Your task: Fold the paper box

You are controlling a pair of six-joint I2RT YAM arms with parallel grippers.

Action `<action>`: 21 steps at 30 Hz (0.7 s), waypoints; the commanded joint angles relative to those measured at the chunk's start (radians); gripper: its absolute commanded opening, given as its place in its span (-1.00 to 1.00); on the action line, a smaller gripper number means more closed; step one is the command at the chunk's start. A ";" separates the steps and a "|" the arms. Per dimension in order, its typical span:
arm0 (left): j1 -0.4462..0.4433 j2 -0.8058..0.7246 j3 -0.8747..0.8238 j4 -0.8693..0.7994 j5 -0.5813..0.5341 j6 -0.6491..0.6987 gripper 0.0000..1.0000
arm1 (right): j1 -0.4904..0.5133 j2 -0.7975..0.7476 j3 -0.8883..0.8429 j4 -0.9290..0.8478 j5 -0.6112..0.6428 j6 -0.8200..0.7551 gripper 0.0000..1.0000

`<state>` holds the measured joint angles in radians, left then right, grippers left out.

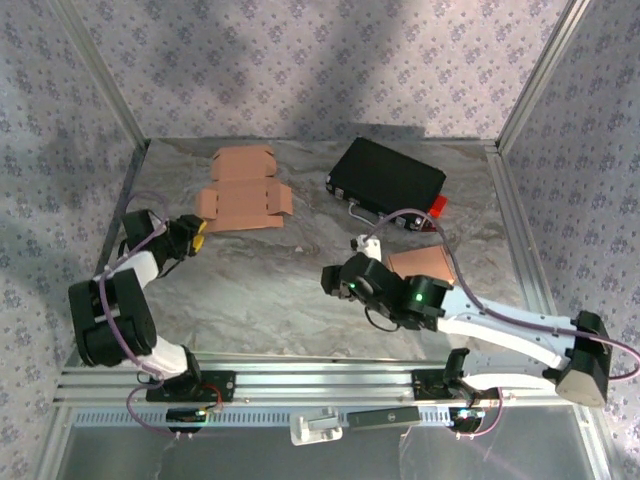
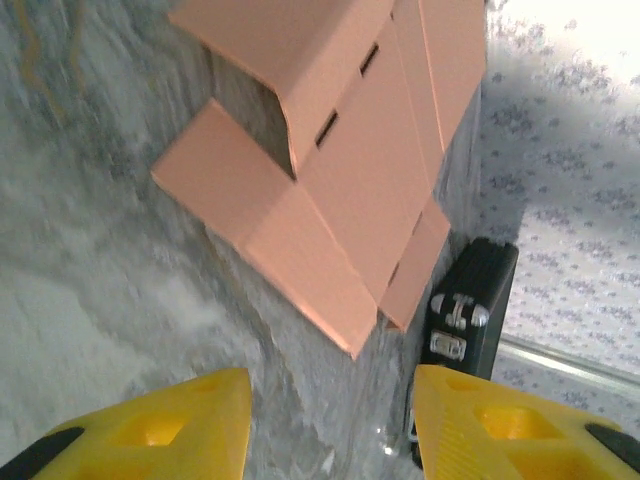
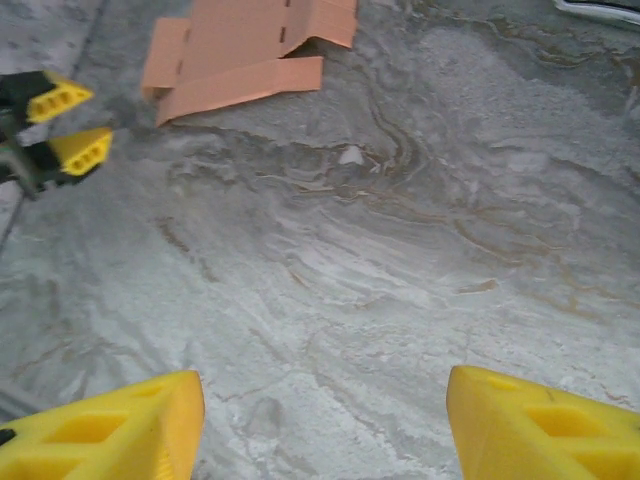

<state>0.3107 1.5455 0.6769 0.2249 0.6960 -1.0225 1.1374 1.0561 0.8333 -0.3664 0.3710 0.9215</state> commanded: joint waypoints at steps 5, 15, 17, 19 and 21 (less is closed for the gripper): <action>0.021 0.205 0.058 0.356 0.053 -0.078 -0.19 | 0.030 -0.213 -0.175 0.275 -0.038 0.042 0.42; 0.006 0.345 0.073 0.531 0.002 -0.184 -0.22 | 0.009 -0.229 -0.160 0.245 -0.033 0.042 0.43; -0.005 0.372 0.084 0.556 0.003 -0.199 -0.25 | 0.004 -0.218 -0.156 0.238 -0.042 0.042 0.43; -0.011 0.389 0.090 0.565 -0.003 -0.207 -0.26 | 0.003 -0.217 -0.154 0.229 -0.044 0.044 0.43; -0.016 0.403 0.094 0.573 -0.007 -0.218 -0.27 | 0.002 -0.221 -0.158 0.220 -0.042 0.043 0.43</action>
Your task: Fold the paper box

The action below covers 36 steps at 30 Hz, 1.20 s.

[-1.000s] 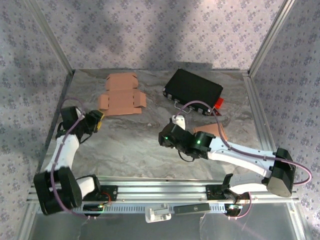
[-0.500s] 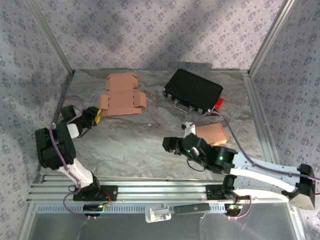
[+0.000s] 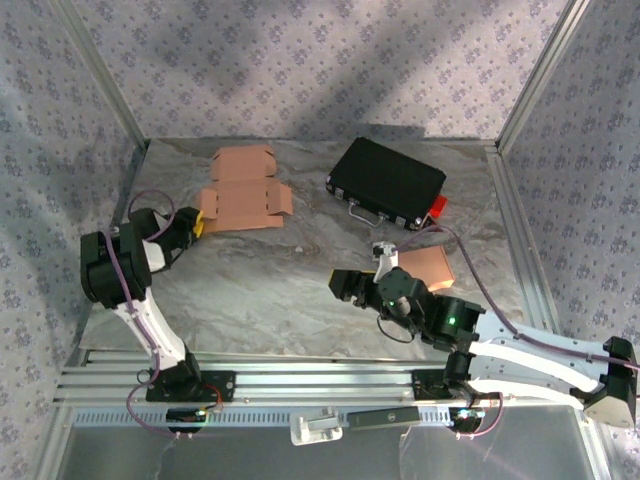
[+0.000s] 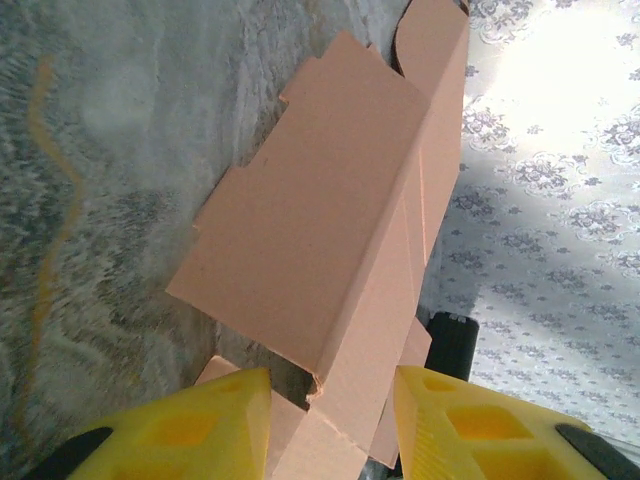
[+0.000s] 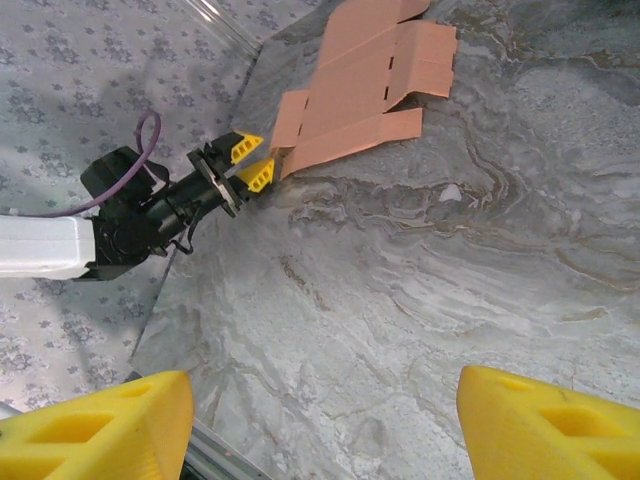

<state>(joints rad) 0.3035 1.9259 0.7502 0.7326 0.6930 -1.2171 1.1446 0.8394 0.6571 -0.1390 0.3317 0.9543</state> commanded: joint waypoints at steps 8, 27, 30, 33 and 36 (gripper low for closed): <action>-0.020 0.052 0.046 0.082 -0.018 -0.040 -0.36 | -0.023 -0.027 0.022 -0.041 -0.008 0.008 0.43; -0.040 -0.038 -0.047 0.161 -0.022 -0.138 -1.00 | -0.032 0.024 0.017 -0.030 0.003 0.069 0.42; -0.054 -0.091 -0.134 0.206 -0.036 -0.186 -1.00 | -0.039 0.077 0.011 0.036 -0.029 0.122 0.40; -0.092 -0.172 -0.227 0.209 -0.085 -0.205 -1.00 | -0.036 0.137 -0.022 0.158 -0.025 0.211 0.39; -0.145 -0.285 -0.326 0.177 -0.171 -0.225 -1.00 | -0.027 0.192 -0.119 0.432 0.010 0.289 0.39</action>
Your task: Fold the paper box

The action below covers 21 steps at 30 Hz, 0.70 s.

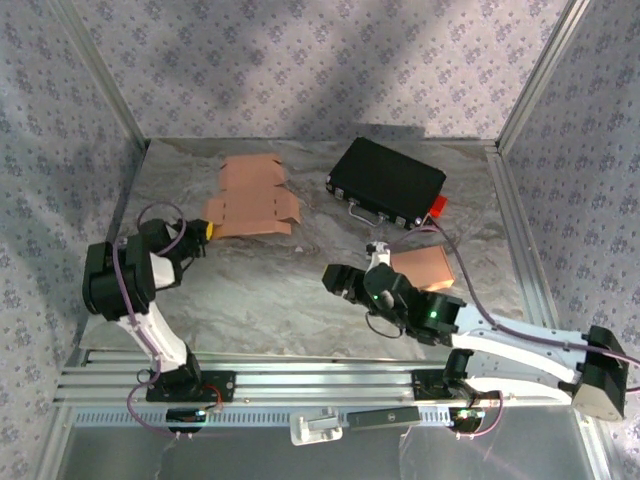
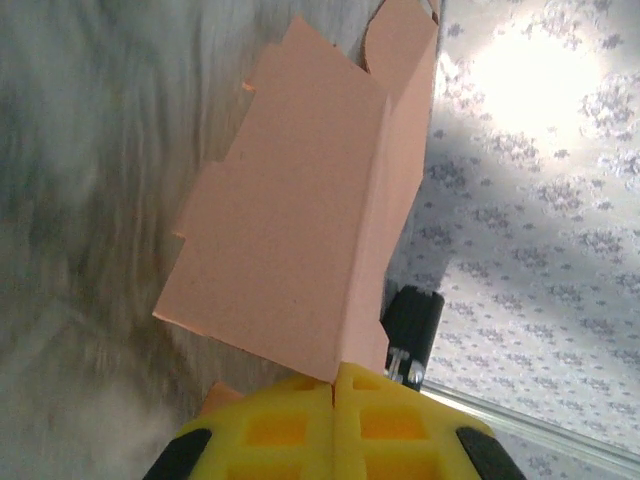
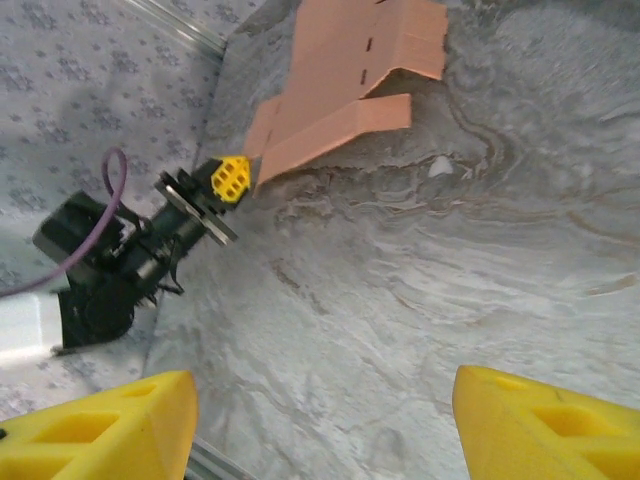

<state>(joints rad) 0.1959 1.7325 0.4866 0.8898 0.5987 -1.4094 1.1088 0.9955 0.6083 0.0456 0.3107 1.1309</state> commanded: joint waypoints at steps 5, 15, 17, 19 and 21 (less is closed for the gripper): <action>-0.196 -0.376 -0.180 -0.207 -0.319 -0.050 -1.00 | 0.011 0.152 -0.110 0.403 0.105 0.235 0.44; -0.552 -0.901 -0.266 -0.660 -0.782 -0.116 -1.00 | 0.024 0.425 -0.104 0.656 0.120 0.426 0.46; -0.580 -0.877 -0.287 -0.622 -0.780 -0.137 -1.00 | 0.029 0.486 -0.078 0.694 0.094 0.457 0.46; -0.607 -0.858 -0.315 -0.576 -0.793 -0.158 -1.00 | 0.035 0.557 -0.061 0.742 0.080 0.497 0.45; -0.645 -0.859 -0.319 -0.573 -0.825 -0.170 -1.00 | 0.040 0.636 -0.056 0.832 0.069 0.534 0.45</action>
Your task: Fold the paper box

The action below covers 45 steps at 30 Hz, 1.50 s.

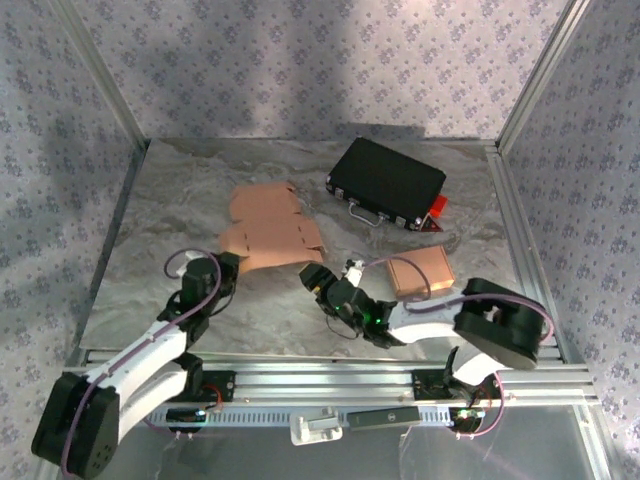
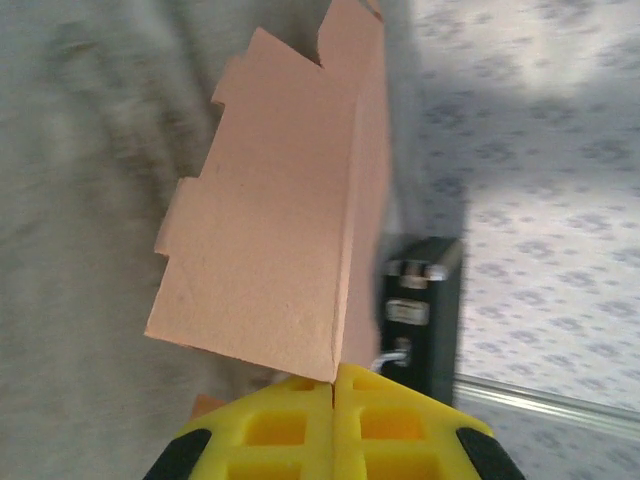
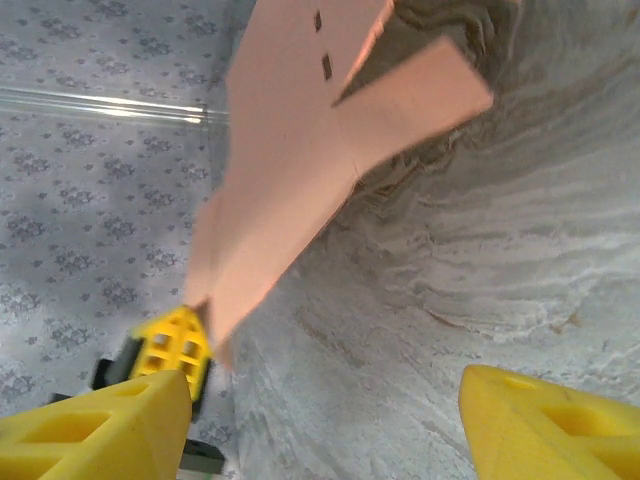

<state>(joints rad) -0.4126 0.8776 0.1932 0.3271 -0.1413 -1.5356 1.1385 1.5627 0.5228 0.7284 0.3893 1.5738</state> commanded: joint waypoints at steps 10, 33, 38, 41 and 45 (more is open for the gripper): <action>-0.132 -0.060 -0.040 -0.066 -0.152 -0.068 -1.00 | -0.008 0.322 0.107 0.381 -0.042 0.094 0.37; -0.148 -0.057 -0.054 -0.057 -0.150 -0.071 -1.00 | -0.093 0.451 0.220 0.447 -0.124 0.116 -0.32; -0.147 -0.058 -0.055 -0.056 -0.148 -0.068 -1.00 | -0.079 0.432 0.219 0.426 -0.112 0.120 -0.38; -0.147 -0.058 -0.055 -0.056 -0.147 -0.069 -1.00 | -0.072 0.415 0.212 0.410 -0.104 0.119 -0.43; -0.147 -0.060 -0.055 -0.059 -0.146 -0.067 -1.00 | -0.070 0.402 0.202 0.391 -0.098 0.121 -0.53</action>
<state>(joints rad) -0.5522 0.8265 0.1577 0.2859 -0.2668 -1.5917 1.0641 2.0010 0.7258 1.1389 0.2687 1.6890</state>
